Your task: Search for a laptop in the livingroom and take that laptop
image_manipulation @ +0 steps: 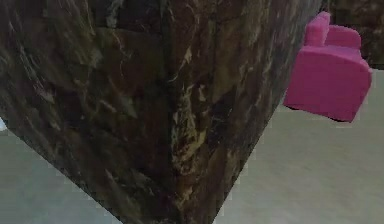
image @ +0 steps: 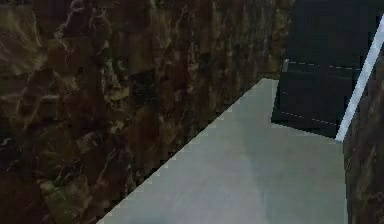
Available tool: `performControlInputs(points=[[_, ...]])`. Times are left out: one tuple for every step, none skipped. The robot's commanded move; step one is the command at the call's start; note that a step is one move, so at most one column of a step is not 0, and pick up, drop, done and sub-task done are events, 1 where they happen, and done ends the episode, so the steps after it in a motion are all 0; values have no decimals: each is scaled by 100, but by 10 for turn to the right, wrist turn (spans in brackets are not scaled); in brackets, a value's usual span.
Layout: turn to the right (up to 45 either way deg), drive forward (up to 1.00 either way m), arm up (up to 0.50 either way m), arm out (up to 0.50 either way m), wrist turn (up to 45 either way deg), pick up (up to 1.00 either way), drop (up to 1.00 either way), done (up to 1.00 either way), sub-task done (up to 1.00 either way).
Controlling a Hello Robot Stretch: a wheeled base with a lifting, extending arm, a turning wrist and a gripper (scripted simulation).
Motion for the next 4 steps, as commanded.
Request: performControlInputs(points=[[120, 0, 0, 0, 0, 0, 0, 0, 0], [0, 100, 0, 0, 0, 0, 0, 0, 0], [0, 100, 0, 0, 0, 0, 0, 0, 0], [30, 0, 0, 0, 0, 0, 0, 0, 0]])
